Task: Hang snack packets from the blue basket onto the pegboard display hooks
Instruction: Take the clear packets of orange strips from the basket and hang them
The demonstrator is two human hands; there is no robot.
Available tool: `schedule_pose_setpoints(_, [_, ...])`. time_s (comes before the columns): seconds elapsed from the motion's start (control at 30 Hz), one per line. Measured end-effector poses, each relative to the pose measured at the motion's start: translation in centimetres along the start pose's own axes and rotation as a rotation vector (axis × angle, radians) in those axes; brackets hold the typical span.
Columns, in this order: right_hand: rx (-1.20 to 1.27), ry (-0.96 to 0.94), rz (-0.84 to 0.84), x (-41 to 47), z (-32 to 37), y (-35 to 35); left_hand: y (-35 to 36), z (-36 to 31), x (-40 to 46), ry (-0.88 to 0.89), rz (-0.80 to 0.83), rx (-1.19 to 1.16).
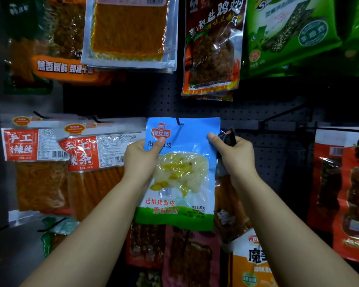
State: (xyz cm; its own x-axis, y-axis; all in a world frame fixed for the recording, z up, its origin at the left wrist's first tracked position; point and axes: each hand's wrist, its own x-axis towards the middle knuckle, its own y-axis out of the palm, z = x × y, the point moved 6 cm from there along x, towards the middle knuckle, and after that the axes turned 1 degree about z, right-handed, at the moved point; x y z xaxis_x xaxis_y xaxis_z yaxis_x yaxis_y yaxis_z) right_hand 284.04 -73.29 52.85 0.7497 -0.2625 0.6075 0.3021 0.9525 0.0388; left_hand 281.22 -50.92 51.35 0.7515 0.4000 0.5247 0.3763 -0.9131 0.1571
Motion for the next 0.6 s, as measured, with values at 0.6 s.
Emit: schedule_pose_setpoints(0.6, [-0.067, 0.032, -0.031, 0.4, -2.9, -1.1, 2.9, 2.8, -0.8, 0.411, 0.026, 0.294])
